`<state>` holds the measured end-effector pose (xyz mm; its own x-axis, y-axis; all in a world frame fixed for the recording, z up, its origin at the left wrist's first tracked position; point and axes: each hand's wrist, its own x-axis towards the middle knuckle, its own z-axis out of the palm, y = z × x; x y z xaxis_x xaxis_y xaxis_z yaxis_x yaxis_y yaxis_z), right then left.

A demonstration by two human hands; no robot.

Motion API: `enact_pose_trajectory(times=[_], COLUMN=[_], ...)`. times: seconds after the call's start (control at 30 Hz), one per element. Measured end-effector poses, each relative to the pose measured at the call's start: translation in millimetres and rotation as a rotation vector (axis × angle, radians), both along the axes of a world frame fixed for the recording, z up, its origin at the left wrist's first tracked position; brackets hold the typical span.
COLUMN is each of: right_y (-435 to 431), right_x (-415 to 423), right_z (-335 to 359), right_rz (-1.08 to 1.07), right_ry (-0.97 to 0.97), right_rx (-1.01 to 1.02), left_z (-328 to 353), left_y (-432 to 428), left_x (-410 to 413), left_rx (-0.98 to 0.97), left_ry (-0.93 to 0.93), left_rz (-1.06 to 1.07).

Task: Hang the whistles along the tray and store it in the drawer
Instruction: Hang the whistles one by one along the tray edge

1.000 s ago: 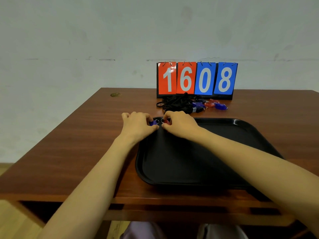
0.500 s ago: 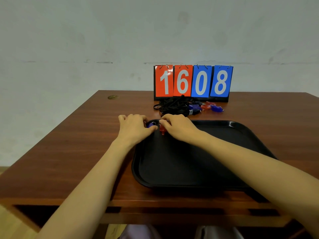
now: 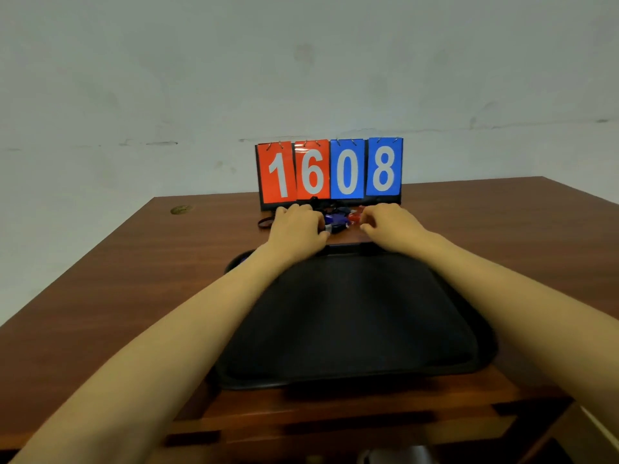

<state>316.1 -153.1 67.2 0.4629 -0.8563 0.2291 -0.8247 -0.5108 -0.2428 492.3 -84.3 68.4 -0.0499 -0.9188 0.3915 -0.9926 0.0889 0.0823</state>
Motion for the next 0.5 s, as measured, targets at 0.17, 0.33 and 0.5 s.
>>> enact_pose_trajectory(times=[0.17, 0.33, 0.5], right_y=[-42, -74, -90], right_x=[-19, -15, -3], right_z=[-8, -19, -28], right_rz=[-0.058, -0.036, 0.076], right_ry=[0.024, 0.054, 0.095], right_rx=[0.069, 0.08, 0.047], left_z=[-3, -13, -19], left_y=[-54, -88, -96], left_x=[-34, -38, -41], left_rx=[0.186, 0.214, 0.219], left_ry=[-0.051, -0.086, -0.089], left_rz=[0.004, 0.061, 0.013])
